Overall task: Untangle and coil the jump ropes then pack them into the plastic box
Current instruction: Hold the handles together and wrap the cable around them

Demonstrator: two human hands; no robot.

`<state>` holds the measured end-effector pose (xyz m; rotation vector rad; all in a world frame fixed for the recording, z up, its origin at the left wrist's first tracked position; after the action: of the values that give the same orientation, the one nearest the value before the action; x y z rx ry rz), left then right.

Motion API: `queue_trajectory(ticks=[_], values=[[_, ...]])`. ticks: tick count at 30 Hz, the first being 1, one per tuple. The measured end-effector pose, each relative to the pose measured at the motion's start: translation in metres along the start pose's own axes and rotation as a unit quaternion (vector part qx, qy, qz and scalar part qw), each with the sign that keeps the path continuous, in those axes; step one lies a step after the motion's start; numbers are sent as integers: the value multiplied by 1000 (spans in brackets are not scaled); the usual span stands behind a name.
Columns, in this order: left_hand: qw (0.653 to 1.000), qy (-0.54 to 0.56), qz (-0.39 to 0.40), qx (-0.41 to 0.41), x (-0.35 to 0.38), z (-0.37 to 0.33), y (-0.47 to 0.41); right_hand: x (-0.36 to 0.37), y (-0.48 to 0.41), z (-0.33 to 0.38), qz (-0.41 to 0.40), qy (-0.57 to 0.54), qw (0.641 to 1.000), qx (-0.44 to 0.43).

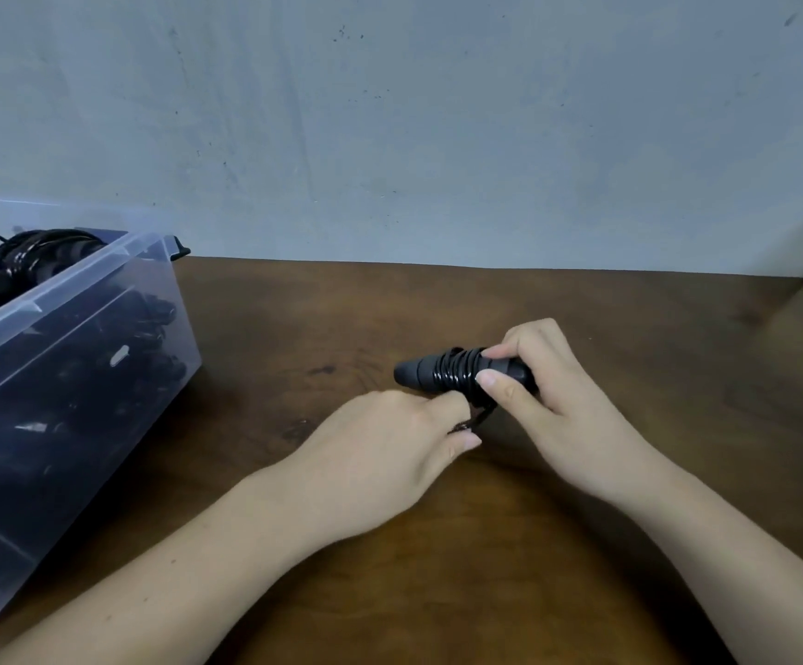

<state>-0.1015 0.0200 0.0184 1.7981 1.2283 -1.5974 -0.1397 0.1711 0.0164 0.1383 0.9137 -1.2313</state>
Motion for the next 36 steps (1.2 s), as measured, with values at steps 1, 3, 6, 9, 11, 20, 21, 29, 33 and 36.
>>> queue_trajectory(ticks=[1, 3, 6, 9, 11, 20, 21, 29, 33, 36], values=[[1000, -4, -30, 4, -10, 3, 0, 4, 1, 0, 16, 0, 1000, 7], [996, -8, -90, 10, -28, 12, 0, 11, 2, 2, 38, -17, 999, 12], [991, 56, -122, -19, -46, 37, -1, 17, 4, 10, 44, -84, 995, 13], [986, 106, -126, -8, -50, 50, -4, 23, 6, 17, 57, -163, 985, 13], [985, 116, -125, 3, -46, 58, -5, 25, 8, 20, 73, -217, 973, 15], [987, 127, -82, -53, 0, 74, -13, 9, 9, 33, 65, -498, 864, 34], [979, 177, -70, -77, 7, 73, -12, 6, 8, 33, 59, -524, 849, 34], [920, 364, -10, -145, 22, 33, -13, -9, 2, 23, -40, -483, 875, -4], [845, 508, 50, -159, 29, 34, -5, -3, 5, 28, -29, -313, 949, -31], [811, 560, 71, -152, 24, 34, -5, -5, 5, 26, -44, -230, 971, -43]])
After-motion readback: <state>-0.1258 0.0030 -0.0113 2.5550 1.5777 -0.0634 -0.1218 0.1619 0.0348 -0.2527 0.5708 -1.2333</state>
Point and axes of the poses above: each hand's wrist, its own y-axis away from the middle knuckle, its own x-axis out of the palm, z = x × y, the point moved 8 cm from there along -y, towards the middle knuckle, and after that the axes turned 6 degrees about -x, right-handed, at the moved point
